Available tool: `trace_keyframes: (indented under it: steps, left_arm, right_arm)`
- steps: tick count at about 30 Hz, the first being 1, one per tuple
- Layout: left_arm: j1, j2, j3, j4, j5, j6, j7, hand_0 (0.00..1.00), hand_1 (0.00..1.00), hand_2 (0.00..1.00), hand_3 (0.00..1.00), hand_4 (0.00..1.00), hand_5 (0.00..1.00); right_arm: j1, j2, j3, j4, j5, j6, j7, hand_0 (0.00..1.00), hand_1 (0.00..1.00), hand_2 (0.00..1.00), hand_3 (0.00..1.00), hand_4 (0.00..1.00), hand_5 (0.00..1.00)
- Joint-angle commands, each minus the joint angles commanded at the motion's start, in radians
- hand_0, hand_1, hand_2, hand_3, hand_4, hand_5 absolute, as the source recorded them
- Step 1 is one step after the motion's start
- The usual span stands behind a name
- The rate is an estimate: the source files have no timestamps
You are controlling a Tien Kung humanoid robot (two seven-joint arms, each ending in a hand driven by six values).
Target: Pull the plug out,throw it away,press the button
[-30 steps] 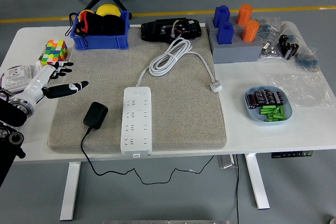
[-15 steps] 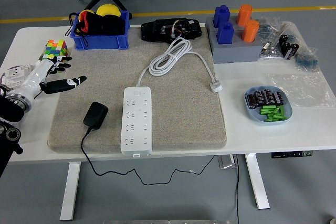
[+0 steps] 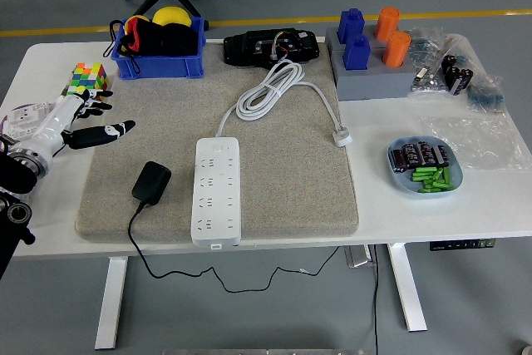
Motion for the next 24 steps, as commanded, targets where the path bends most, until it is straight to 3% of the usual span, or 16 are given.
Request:
trace_keyframes:
  steps: [24]
  left_arm:
    - [0.007, -0.004, 0.005, -0.002, -0.003, 0.0, 0.001, 0.804, 0.758, 0.732, 0.832, 0.844, 0.399]
  right_arm:
    - [0.0, 0.01, 0.018, 0.0, -0.003, 0.001, 0.002, 0.712, 0.681, 0.669, 0.617, 0.711, 0.491]
